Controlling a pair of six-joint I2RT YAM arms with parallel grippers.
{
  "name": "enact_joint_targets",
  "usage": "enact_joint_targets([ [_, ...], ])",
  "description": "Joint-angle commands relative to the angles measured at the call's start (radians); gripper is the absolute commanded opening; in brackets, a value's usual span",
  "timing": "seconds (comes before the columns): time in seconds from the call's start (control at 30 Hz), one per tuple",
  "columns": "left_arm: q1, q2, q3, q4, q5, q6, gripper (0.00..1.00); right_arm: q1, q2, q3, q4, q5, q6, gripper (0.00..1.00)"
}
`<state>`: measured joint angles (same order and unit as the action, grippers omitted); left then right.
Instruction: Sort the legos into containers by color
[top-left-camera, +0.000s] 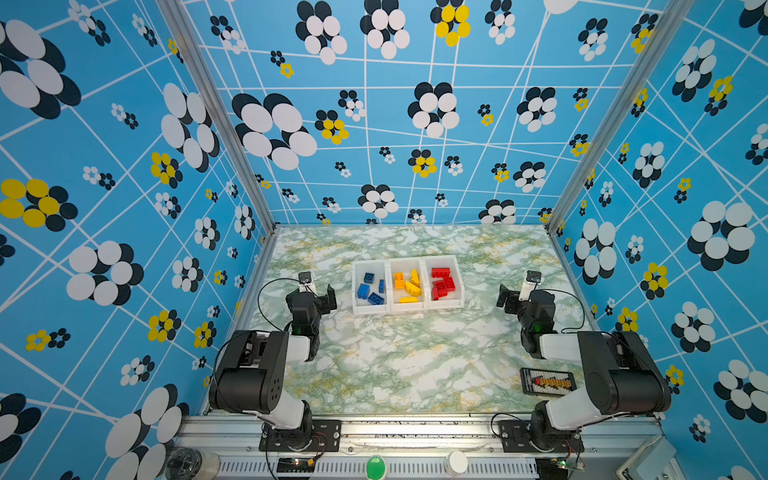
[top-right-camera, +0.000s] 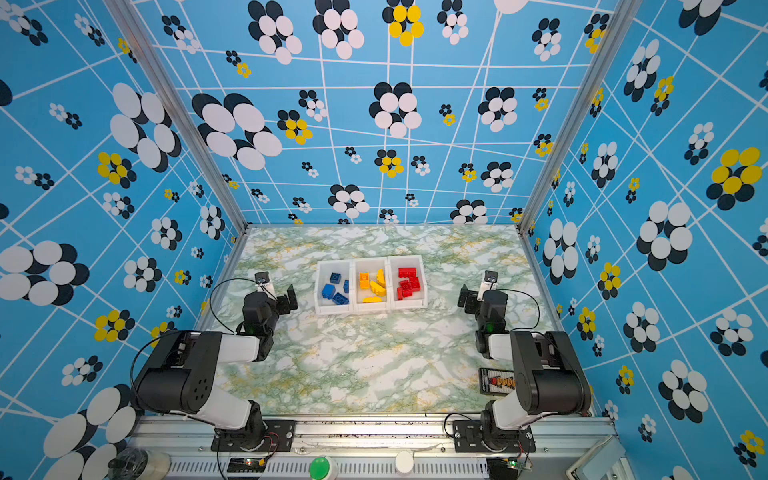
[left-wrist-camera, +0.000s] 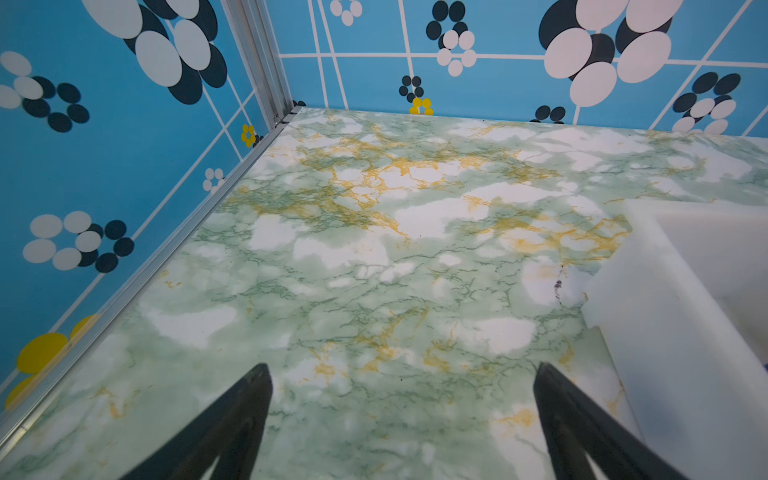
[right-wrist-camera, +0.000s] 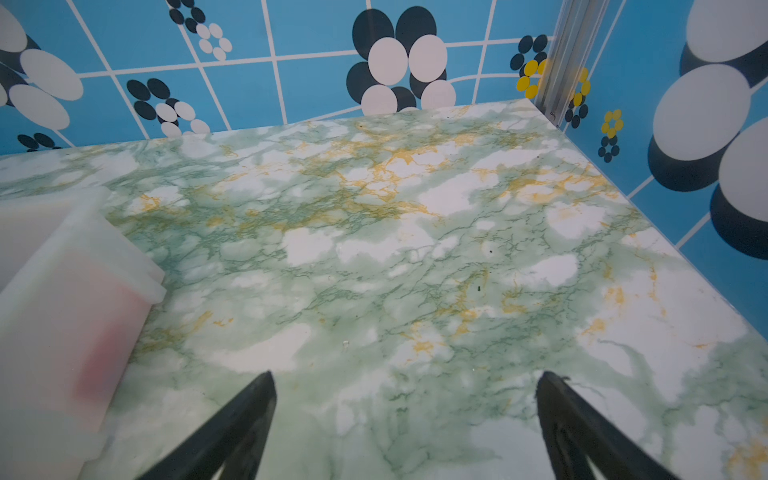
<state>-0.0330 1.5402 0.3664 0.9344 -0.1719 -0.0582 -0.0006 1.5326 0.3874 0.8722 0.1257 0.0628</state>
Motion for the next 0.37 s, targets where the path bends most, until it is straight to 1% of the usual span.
enact_joint_targets([
  [0.0, -0.001, 0.006, -0.011, 0.035, 0.012, 0.016, 0.99, -0.001, 0.004, -0.003, 0.019, 0.012, -0.007, 0.99],
  [0.13, -0.004, 0.006, -0.011, 0.032, 0.003, 0.018, 0.99, -0.002, 0.007, 0.006, 0.006, -0.021, -0.022, 0.99],
  [0.33, -0.004, 0.008, -0.009, 0.032, 0.002, 0.02, 0.99, -0.002, 0.006, 0.004, 0.005, -0.021, -0.022, 0.99],
])
